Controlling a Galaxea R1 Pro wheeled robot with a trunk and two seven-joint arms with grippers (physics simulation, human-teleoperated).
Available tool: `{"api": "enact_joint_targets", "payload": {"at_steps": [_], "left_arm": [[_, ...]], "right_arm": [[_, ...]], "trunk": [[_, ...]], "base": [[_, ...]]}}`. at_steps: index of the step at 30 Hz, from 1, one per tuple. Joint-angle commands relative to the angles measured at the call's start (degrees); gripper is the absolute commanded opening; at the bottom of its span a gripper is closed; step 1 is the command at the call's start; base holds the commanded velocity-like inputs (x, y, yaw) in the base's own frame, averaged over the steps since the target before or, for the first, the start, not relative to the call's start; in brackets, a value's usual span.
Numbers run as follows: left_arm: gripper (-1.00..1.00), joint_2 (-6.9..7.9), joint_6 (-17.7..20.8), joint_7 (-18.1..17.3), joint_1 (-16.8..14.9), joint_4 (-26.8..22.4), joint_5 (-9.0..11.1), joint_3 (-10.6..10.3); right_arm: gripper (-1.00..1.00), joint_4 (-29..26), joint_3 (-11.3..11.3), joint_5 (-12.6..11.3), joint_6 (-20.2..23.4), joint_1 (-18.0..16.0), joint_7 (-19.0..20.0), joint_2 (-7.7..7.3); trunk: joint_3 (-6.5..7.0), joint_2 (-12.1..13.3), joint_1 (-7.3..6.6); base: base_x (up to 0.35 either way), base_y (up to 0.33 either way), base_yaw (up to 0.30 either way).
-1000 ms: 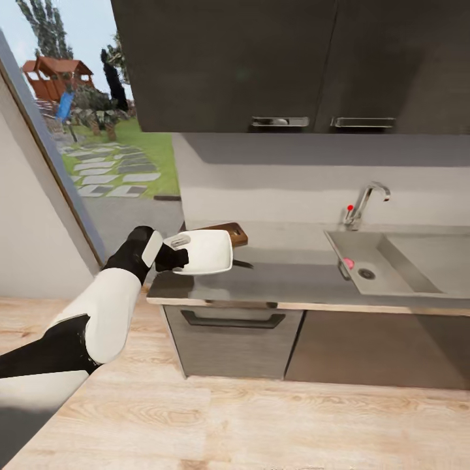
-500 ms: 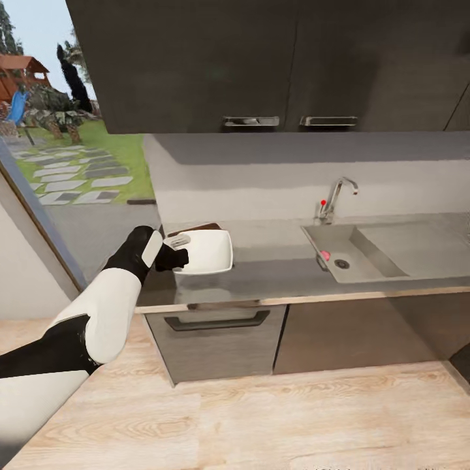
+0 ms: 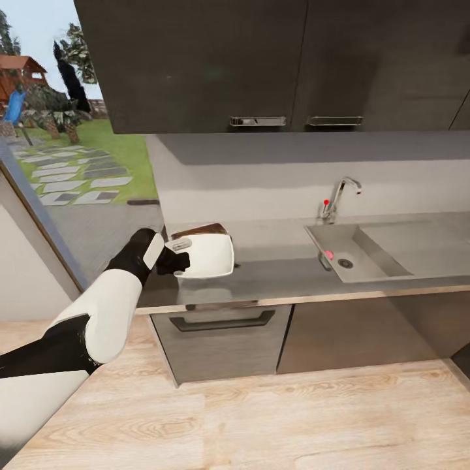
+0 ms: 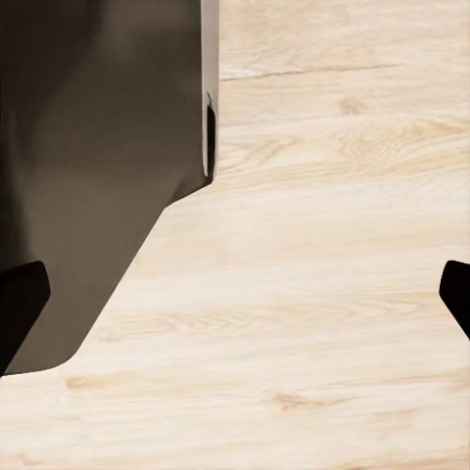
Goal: In the kitchen, take the Vidalia onion out of the sink, dice it on the chopping board with the paring knife, put the diced onion into the bowl on the countertop, then place both the paring knife and the chopping board into the sink.
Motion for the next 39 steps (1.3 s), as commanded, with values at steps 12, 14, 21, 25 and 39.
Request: {"api": "enact_joint_targets", "payload": {"at_steps": [12, 14, 21, 25, 39], "left_arm": [[-1.0, 0.08, 0.1, 0.4, -0.1, 4.1, 0.2, 0.4], [-1.0, 0.29, 0.1, 0.4, -0.1, 4.1, 0.2, 0.4], [-1.0, 0.52, 0.1, 0.4, -0.1, 4.1, 0.2, 0.4], [-1.0, 0.72, 0.1, 0.4, -0.1, 4.1, 0.2, 0.4], [-1.0, 1.3, 0.1, 0.4, -0.1, 4.1, 0.2, 0.4]], "right_arm": [[1.0, 0.2, 0.1, 0.0, -0.4, -0.1, 0.0, -0.02], [1.0, 0.2, 0.1, 0.0, -0.4, -0.1, 0.0, -0.03], [1.0, 0.2, 0.0, 0.0, -0.4, -0.1, 0.0, -0.03], [1.0, 0.2, 0.0, 0.0, -0.4, -0.1, 0.0, -0.03], [1.0, 0.2, 0.0, 0.0, -0.4, -0.1, 0.0, -0.02]], "trunk": [[-0.1, -0.1, 0.03], [-0.1, -0.1, 0.03], [-0.1, -0.1, 0.03], [-0.1, -0.1, 0.03], [-0.1, -0.1, 0.03]], "base": [[0.0, 0.0, 0.0], [0.0, 0.0, 0.0], [0.0, 0.0, 0.0], [0.0, 0.004, 0.0], [-0.018, 0.094, 0.0]]}}
